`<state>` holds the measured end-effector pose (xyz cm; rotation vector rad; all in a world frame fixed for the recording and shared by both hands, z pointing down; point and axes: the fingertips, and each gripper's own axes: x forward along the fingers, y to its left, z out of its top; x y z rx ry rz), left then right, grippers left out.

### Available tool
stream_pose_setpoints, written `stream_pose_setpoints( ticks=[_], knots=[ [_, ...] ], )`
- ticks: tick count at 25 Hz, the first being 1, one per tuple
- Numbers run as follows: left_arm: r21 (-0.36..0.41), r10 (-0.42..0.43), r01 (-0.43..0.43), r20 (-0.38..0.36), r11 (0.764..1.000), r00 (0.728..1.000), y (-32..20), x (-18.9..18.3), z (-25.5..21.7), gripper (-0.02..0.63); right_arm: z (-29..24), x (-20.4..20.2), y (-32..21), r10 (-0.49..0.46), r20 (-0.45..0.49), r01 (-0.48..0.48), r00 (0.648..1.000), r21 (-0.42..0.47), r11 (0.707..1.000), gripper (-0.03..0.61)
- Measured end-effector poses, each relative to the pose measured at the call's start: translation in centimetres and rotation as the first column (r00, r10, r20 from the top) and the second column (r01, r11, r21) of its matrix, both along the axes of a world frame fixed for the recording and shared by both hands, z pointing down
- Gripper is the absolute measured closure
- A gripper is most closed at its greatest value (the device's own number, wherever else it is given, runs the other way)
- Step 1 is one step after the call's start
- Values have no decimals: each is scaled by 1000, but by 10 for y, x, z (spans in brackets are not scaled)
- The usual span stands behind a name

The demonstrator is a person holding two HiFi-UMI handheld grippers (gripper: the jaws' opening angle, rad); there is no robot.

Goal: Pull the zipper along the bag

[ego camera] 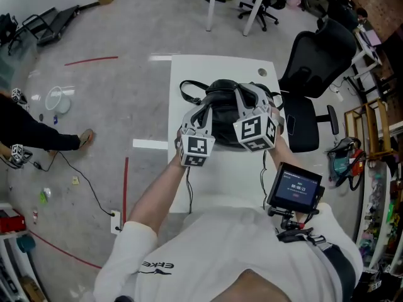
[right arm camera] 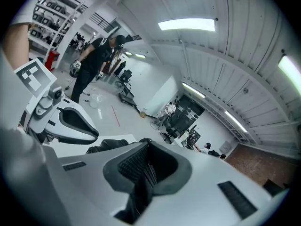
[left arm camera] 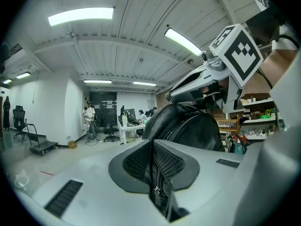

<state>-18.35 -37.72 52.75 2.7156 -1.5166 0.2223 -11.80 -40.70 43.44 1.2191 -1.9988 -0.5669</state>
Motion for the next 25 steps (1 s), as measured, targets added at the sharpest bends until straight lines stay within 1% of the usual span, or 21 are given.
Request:
stream_pose_setpoints(
  ticks=[5, 9, 13, 18, 22, 25],
  knots=[
    [0, 11, -11, -15, 1000, 1000, 2, 3, -5, 609, -3, -5, 1, -10, -30, 10, 999, -4, 1000, 558],
    [37, 20, -19, -37, 999, 999, -4, 2, -21, 609, -1, -7, 2, -14, -29, 14, 999, -1, 1000, 558],
    [63, 33, -32, -23, 998, 999, -8, 6, -35, 609, 0, -6, 3, -14, -20, 14, 1000, -3, 1000, 558],
    [50, 35, -34, -18, 998, 999, -7, 11, -29, 609, 2, -3, 1, -10, -11, 10, 1000, -4, 1000, 558],
    [45, 50, -49, -20, 998, 999, -7, 15, -23, 609, 3, 2, -1, 11, 6, -11, 1000, -3, 1000, 558],
    [21, 53, -53, -6, 998, 999, -5, 15, -15, 609, 4, 4, 0, 15, 19, -15, 1000, -1, 1000, 558]
  ],
)
